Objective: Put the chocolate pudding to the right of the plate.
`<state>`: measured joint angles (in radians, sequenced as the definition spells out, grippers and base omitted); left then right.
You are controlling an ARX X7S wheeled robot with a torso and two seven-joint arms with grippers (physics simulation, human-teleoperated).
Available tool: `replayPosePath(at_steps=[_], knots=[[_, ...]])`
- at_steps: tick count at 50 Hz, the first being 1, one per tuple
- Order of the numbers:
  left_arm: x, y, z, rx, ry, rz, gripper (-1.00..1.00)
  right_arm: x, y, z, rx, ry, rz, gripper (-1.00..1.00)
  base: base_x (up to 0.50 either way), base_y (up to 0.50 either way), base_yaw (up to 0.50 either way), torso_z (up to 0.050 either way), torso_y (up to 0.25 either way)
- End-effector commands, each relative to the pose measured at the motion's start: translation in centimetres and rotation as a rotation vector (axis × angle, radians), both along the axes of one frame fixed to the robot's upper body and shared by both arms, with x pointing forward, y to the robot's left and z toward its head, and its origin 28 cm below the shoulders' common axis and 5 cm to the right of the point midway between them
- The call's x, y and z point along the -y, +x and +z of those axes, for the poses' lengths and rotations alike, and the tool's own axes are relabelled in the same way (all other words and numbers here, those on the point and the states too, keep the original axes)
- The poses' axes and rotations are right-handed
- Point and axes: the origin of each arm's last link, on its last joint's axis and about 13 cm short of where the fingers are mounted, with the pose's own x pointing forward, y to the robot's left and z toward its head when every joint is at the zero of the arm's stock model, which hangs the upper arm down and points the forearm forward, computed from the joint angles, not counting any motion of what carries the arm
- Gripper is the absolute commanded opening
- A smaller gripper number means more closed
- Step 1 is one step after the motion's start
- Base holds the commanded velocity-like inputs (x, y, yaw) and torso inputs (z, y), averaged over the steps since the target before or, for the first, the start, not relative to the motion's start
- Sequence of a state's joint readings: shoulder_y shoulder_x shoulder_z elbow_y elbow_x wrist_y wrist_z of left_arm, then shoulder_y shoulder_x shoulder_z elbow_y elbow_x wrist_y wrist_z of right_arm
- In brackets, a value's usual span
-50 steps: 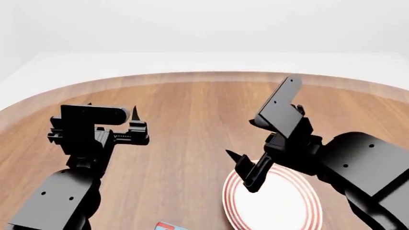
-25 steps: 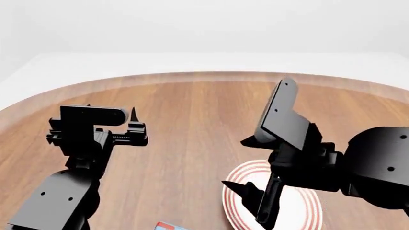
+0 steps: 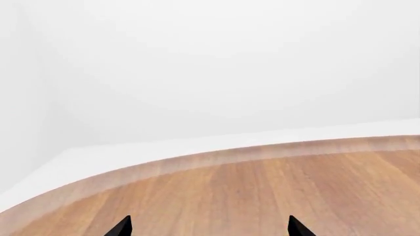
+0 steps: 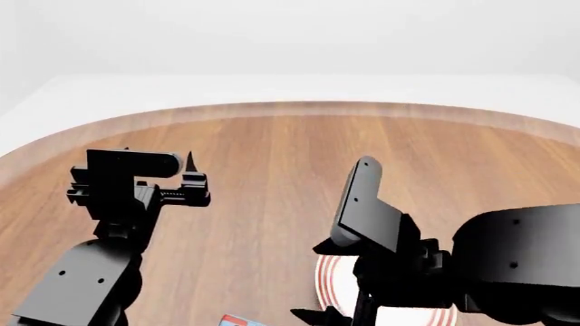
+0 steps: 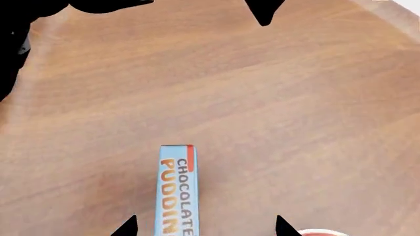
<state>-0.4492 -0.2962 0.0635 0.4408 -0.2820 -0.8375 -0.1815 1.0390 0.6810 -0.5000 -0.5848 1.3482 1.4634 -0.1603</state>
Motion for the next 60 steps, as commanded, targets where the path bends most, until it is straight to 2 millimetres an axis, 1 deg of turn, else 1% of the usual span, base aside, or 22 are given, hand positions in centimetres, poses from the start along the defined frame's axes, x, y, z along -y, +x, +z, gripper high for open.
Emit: replayPosePath(at_steps=[1, 2, 5, 6, 11, 22, 32, 45, 56, 60], knots=[[0.0, 0.1, -0.1, 0.0, -0.002, -0.001, 1.0, -1.3, 0.2, -2.1, -0.094, -0.013, 0.029, 1.0, 0.0, 0.0, 0.0, 0.0, 0.0], [0.0, 0.1, -0.1, 0.0, -0.002, -0.001, 1.0, -1.3, 0.3, -2.1, -0.094, -0.013, 0.029, 1.0, 0.0, 0.0, 0.0, 0.0, 0.0], [-0.1, 0.0, -0.1, 0.0, -0.002, 0.0, 1.0, -1.3, 0.6, -3.3, -0.134, -0.039, 0.007, 1.0, 0.0, 0.0, 0.0, 0.0, 0.0], [-0.1, 0.0, -0.1, 0.0, -0.002, 0.0, 1.0, -1.3, 0.6, -3.3, -0.134, -0.039, 0.007, 1.0, 0.0, 0.0, 0.0, 0.0, 0.0], [-0.1, 0.1, -0.2, 0.0, -0.005, 0.001, 1.0, -1.3, 0.8, -5.1, -0.194, -0.08, -0.009, 1.0, 0.0, 0.0, 0.0, 0.0, 0.0], [0.0, 0.1, -0.2, -0.001, -0.004, -0.002, 1.0, -1.4, 1.1, -7.0, -0.244, -0.118, -0.008, 1.0, 0.0, 0.0, 0.0, 0.0, 0.0], [0.0, 0.1, -0.3, -0.001, -0.008, -0.002, 1.0, -1.7, 1.0, -7.4, -0.253, -0.137, 0.008, 1.0, 0.0, 0.0, 0.0, 0.0, 0.0], [-0.2, 0.0, -0.4, -0.002, -0.017, 0.002, 1.0, -2.3, 1.4, -8.1, -0.276, -0.161, 0.014, 1.0, 0.0, 0.0, 0.0, 0.0, 0.0], [-0.2, -0.1, -0.4, 0.001, -0.018, 0.004, 1.0, -3.1, 1.7, -10.0, -0.319, -0.172, 0.045, 1.0, 0.0, 0.0, 0.0, 0.0, 0.0], [-0.3, -0.2, -0.4, 0.001, -0.018, 0.005, 1.0, -3.2, 1.8, -10.3, -0.328, -0.175, 0.047, 1.0, 0.0, 0.0, 0.0, 0.0, 0.0]])
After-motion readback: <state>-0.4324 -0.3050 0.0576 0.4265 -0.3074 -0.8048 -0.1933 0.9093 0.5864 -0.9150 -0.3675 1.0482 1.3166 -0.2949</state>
